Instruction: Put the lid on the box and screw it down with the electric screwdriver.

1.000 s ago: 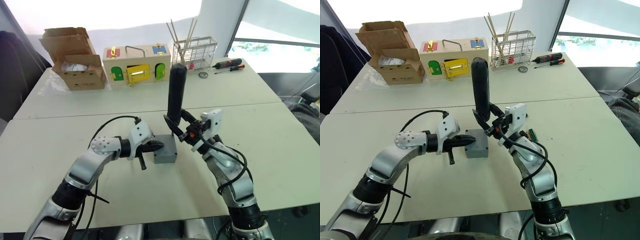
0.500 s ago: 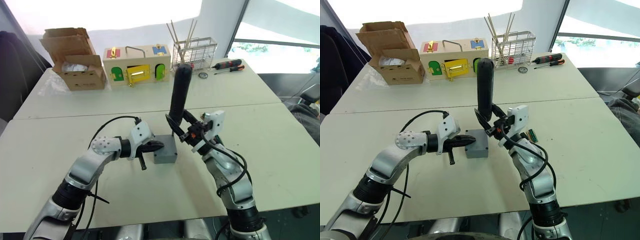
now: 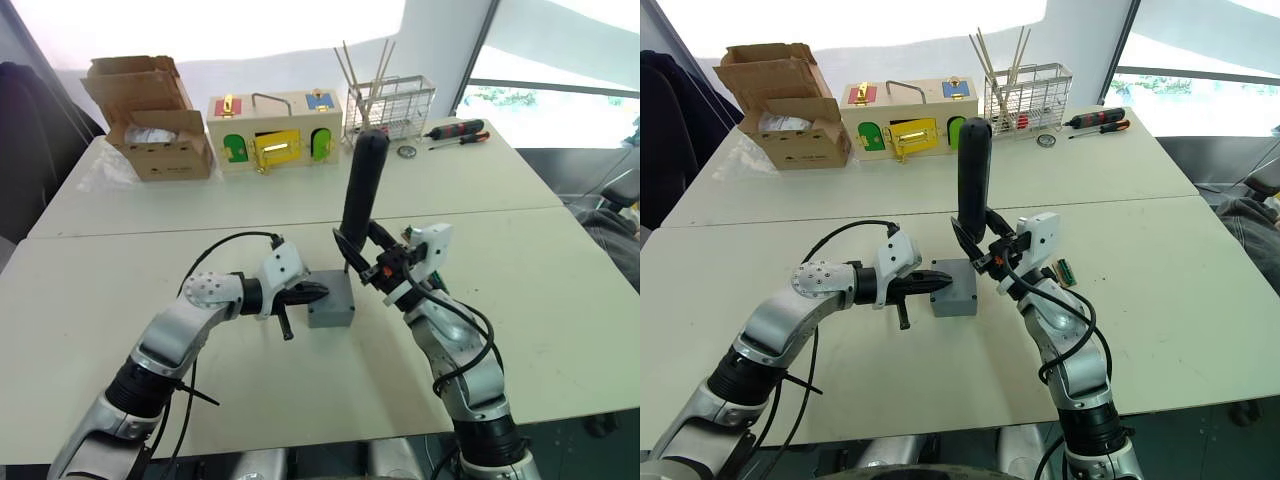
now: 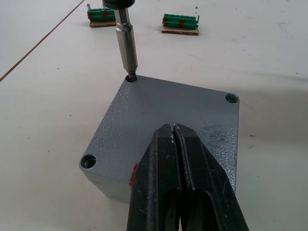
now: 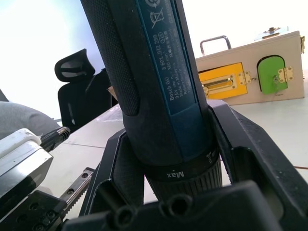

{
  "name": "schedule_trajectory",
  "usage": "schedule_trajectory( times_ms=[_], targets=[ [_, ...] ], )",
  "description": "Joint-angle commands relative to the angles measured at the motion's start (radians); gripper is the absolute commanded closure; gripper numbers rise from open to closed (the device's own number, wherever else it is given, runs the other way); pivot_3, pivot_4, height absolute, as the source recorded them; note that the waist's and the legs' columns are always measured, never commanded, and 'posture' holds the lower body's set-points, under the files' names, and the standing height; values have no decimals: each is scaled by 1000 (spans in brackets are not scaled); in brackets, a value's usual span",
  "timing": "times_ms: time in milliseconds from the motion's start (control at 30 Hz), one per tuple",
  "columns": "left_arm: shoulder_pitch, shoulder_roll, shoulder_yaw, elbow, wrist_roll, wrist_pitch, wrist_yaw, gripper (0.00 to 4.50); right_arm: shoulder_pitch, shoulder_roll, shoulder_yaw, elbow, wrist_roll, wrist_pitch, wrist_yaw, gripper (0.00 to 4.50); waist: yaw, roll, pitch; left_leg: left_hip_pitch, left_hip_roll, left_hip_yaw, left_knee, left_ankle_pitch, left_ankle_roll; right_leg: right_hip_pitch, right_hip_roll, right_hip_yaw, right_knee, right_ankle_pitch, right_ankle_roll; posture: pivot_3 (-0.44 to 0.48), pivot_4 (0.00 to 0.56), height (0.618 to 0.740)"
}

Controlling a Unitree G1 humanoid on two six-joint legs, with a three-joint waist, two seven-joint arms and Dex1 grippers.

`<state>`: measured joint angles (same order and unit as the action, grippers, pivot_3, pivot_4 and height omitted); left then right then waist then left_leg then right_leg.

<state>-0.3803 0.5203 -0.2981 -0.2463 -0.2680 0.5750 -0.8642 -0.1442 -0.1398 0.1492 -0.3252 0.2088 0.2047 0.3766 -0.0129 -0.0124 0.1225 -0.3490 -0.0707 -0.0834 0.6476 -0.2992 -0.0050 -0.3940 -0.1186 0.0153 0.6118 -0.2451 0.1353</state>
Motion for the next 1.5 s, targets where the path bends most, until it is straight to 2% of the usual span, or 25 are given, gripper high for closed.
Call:
schedule_trajectory(
  times_ms=[33,700,900,1000,1100,1233,1400,1500],
  targets=[
    [13,9,-25,25,21,18,-4,4500,71,-13,37,128,-29,64,-1,2715,0,0,0,0,0,0,0,0,0,0,0,0,0,0,0,0,150,734],
    [13,4,-26,27,25,12,-1,4500,56,-20,41,123,-35,51,9,2715,1,0,0,1,0,-1,-1,-1,-1,0,0,-1,-1,-1,0,0,150,734],
    [24,5,-24,34,25,3,-1,4500,8,-37,31,54,-19,88,13,2715,1,1,3,0,0,-2,-1,-1,-1,-1,-1,-1,-1,-2,0,0,150,734],
    [29,8,-20,35,23,2,0,4500,-42,-59,3,-40,11,151,13,2715,2,2,7,-1,0,-2,-1,-1,-1,-2,-1,-1,-1,-2,0,0,150,734],
    [35,9,-20,48,28,-11,-1,4500,-122,-107,-41,-162,66,260,24,2715,2,4,12,-7,0,-2,-1,-1,-1,-4,-1,-1,-1,-1,0,0,150,734],
    [47,15,10,36,6,-2,0,4500,-272,-157,-184,-283,246,458,6,2715,6,7,26,-12,-1,-2,0,-1,-2,-9,-1,-1,0,0,-1,0,150,734],
    [66,-10,91,-15,-105,48,-5,4500,-392,-153,-324,-274,517,643,-14,2715,2,9,30,-25,-1,-2,1,1,-3,-22,-1,-1,2,2,1,0,150,734],
    [72,-13,138,-56,-165,91,4,4500,-428,-175,-356,-223,533,709,-66,2715,0,10,31,-26,0,-2,-1,1,-3,-24,-1,-2,2,2,1,0,150,734]
  ],
)
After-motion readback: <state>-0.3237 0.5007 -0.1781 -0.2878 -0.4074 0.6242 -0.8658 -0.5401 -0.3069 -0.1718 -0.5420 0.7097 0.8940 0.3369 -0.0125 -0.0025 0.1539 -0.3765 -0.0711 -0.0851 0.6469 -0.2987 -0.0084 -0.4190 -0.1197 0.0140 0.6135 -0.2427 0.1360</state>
